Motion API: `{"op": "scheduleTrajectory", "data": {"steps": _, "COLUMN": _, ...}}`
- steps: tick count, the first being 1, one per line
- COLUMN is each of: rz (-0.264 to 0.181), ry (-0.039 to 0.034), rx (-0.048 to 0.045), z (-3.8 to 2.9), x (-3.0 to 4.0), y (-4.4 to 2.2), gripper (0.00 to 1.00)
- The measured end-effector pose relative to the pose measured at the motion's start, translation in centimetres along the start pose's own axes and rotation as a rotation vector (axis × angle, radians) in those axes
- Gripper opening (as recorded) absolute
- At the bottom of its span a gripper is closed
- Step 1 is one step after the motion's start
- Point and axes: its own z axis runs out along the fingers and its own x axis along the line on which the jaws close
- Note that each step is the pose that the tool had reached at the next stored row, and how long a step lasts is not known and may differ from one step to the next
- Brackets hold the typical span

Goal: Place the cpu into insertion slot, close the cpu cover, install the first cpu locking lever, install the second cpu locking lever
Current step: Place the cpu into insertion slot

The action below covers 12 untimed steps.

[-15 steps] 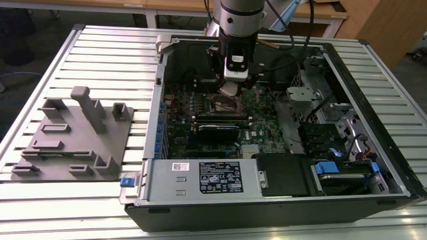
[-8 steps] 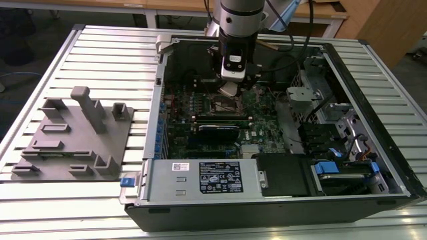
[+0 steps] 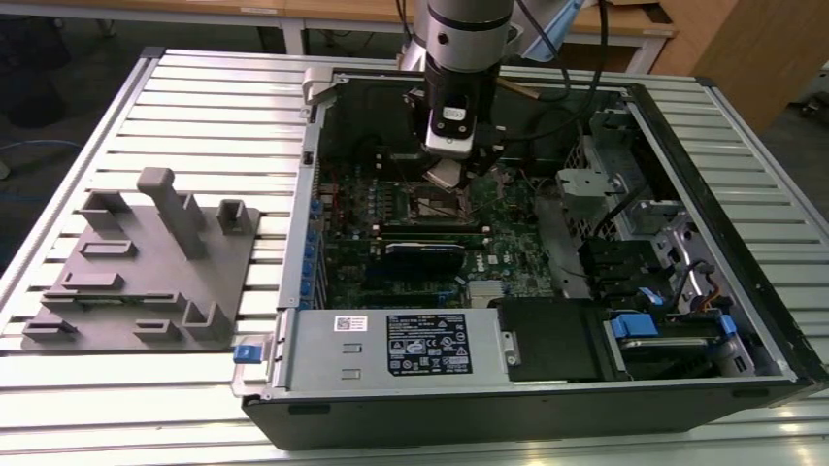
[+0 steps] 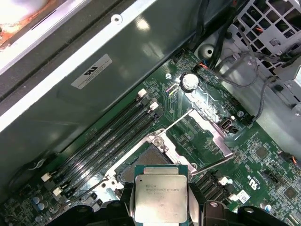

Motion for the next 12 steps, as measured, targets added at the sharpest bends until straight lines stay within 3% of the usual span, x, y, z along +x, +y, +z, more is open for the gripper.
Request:
{"op": "scheduleTrajectory", "data": {"steps": 4, "rz": 0.027, "ry": -0.0024, "rx": 0.0001, "z": 0.02, "x": 0.0, "y": 0.0, "gripper": 0.54}}
{"op": "scheduleTrajectory", "data": {"steps": 12, "rz": 0.171, "ry": -0.0153, "rx": 0.0015, "z": 0.13, "x": 0.0, "y": -0.01, "gripper": 0.54}}
